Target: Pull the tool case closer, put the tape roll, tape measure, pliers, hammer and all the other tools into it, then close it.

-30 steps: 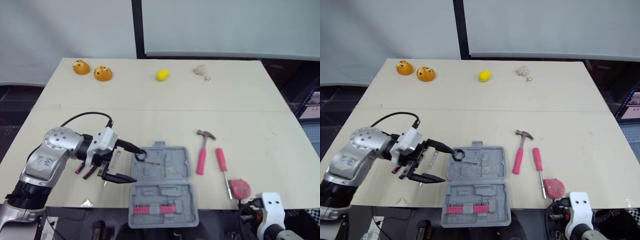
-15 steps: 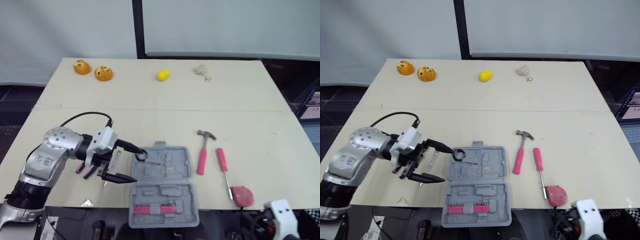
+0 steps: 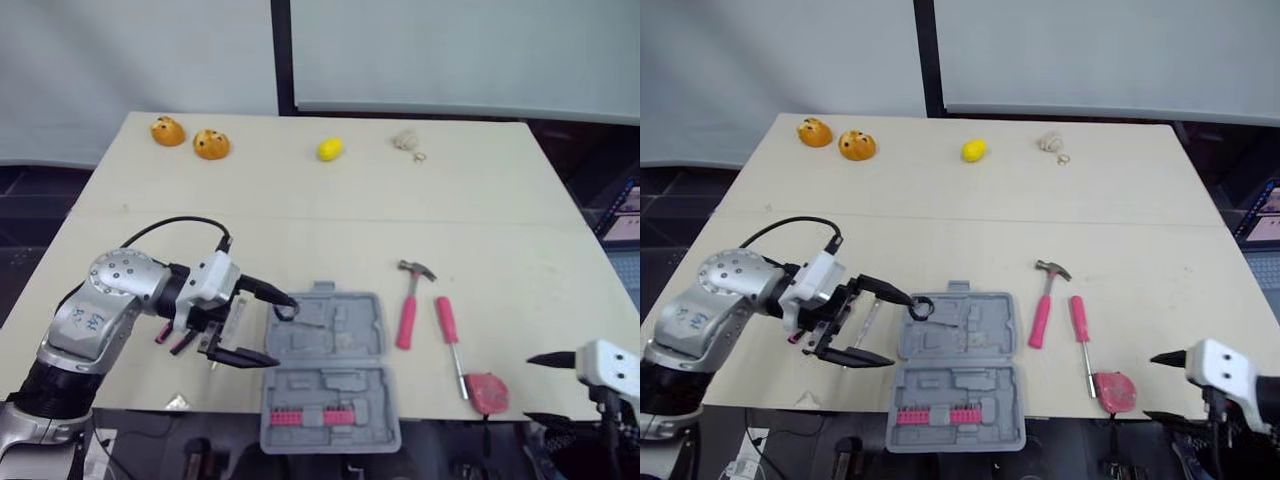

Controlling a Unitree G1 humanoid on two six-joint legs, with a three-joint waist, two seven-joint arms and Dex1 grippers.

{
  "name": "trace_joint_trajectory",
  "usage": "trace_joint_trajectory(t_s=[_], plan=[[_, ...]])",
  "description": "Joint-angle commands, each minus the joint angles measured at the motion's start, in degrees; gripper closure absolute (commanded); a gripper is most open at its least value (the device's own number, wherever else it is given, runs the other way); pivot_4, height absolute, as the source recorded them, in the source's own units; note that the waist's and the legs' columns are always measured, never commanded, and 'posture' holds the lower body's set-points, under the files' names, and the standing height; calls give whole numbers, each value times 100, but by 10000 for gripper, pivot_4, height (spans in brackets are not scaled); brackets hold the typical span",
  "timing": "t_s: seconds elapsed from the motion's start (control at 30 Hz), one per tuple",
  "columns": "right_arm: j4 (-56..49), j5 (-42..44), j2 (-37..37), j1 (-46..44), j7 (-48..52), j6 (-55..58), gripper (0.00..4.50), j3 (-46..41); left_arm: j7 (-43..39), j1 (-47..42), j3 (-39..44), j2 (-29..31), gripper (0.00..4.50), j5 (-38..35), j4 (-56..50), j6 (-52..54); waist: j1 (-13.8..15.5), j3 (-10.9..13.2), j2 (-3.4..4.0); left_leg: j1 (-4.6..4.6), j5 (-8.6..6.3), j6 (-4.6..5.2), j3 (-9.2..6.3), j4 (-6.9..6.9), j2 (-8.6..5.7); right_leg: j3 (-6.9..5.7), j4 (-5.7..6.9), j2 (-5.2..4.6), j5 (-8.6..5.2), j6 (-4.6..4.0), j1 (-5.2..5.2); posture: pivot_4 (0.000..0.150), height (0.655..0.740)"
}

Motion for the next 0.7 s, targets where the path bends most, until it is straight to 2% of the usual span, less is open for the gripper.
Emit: trace_joint_trajectory(t_s=[0.03, 0.27, 0.7], plan=[[632, -333, 2, -389, 224, -756, 875, 492, 74, -79, 0, -34, 0, -61, -199, 31, -3, 1, 14, -1, 0, 0, 1, 1, 0, -1, 1, -2, 0, 0, -4, 1500, 7370], [1243, -817, 29, -898, 141, -1911, 875, 1265, 89, -86, -40, -38, 0, -52, -279, 26, -16, 7, 21, 48, 4, -8, 9, 5, 1, 7, 13, -6, 1, 1, 6, 1500, 7370], [1269, -866, 127, -1295, -41, -1957, 875, 1760, 94, 116, 62, 159, 0, -28, -354, -97, -15, 8, 24, 72, 7, -10, 33, 3, 0, 19, 32, -21, 1, -1, 11, 1500, 7370]])
